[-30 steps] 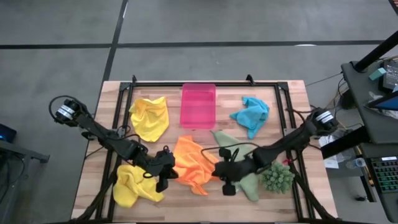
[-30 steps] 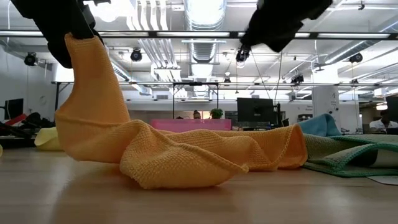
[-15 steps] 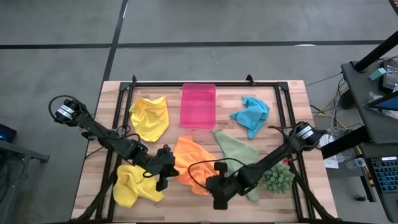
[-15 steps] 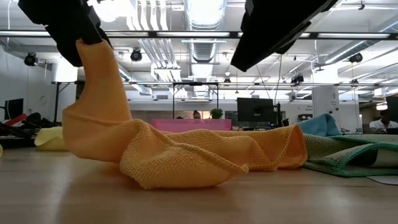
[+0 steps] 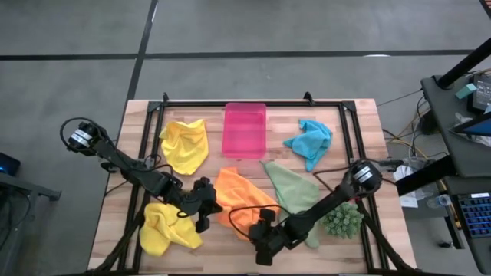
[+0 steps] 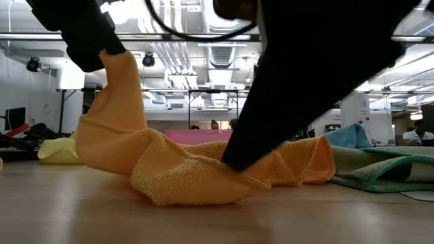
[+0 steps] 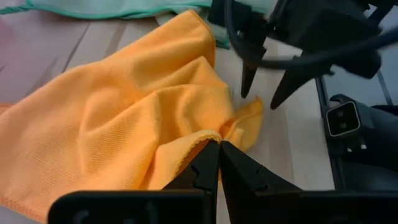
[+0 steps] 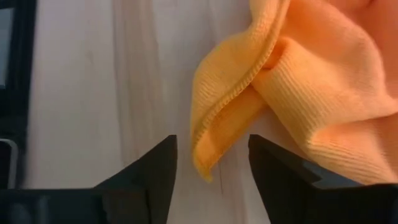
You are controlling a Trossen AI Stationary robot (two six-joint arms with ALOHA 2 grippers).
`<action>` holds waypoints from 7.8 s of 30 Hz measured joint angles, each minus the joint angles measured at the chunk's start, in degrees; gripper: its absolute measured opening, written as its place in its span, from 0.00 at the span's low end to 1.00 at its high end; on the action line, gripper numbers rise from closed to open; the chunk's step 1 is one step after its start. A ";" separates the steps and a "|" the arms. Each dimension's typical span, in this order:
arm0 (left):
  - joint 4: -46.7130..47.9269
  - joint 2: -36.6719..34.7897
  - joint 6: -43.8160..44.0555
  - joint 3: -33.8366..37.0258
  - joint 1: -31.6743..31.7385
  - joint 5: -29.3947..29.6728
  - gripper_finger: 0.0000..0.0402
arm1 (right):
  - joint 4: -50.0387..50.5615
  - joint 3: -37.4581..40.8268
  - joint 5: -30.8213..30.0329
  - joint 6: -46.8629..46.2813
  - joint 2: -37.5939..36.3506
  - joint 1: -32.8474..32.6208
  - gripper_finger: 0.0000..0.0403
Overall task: Fold microfiber towels
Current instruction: Fold the orange towel
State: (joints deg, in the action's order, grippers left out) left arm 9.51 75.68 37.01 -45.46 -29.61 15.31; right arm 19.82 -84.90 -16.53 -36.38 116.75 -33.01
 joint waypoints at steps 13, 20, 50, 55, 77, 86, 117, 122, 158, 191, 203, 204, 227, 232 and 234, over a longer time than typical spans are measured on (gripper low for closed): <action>-0.07 -0.17 0.00 0.03 0.00 0.66 0.00 | -4.38 -0.11 -1.66 1.67 2.29 0.28 0.09; -0.07 -2.16 0.00 -0.34 -0.13 1.71 0.00 | -3.24 -0.11 -1.56 4.58 -0.19 0.25 0.02; -4.45 -34.36 -16.52 -0.75 -0.78 11.99 0.00 | 16.63 -0.09 -23.17 31.15 -39.05 0.12 0.02; -3.39 -38.36 -16.57 -0.61 -0.74 17.06 0.00 | 16.37 -0.07 -23.17 37.08 -41.80 5.10 0.02; 1.67 -40.18 -11.44 3.14 -0.80 9.61 0.00 | 22.84 -2.69 1.81 40.19 -40.82 13.79 0.02; 1.47 -28.71 6.92 8.33 -1.25 -10.32 0.00 | 23.99 -2.60 12.67 34.83 -29.97 8.54 0.02; -7.82 -3.48 19.26 7.35 -5.31 -34.15 0.02 | 20.09 -2.56 17.74 25.55 -16.90 4.94 0.36; -7.55 -3.36 19.72 7.37 -5.29 -35.60 0.15 | 19.68 -2.00 17.38 26.55 -16.87 5.99 0.36; -0.77 11.75 -4.88 10.21 11.61 -9.25 0.01 | -13.14 28.39 4.08 26.82 -16.84 20.27 0.02; 7.57 -1.09 -7.54 11.48 17.51 -11.09 0.00 | -10.92 27.35 4.04 31.49 -17.91 27.01 0.02; 4.71 -8.07 7.38 9.83 4.74 -14.91 0.00 | -12.66 26.21 3.89 25.68 -21.09 14.58 0.02; 4.49 -7.58 8.84 9.29 2.98 -14.33 0.00 | -13.61 26.23 3.89 25.11 -20.94 13.15 0.02; 30.48 21.33 11.47 -22.33 -19.91 -6.88 0.00 | -19.01 14.30 -7.47 20.33 -12.09 -6.64 0.02; 29.98 22.53 10.27 -23.06 -22.52 -7.39 0.00 | -16.34 9.68 -7.56 19.67 -8.17 -7.76 0.02; 29.70 22.53 10.48 -23.01 -22.96 -8.85 0.00 | -15.40 7.90 -7.63 19.43 -6.92 -8.02 0.02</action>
State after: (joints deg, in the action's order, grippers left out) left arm 39.21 98.21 47.49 -68.47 -52.56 6.46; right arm 4.42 -77.00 -24.16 -16.95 109.83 -41.03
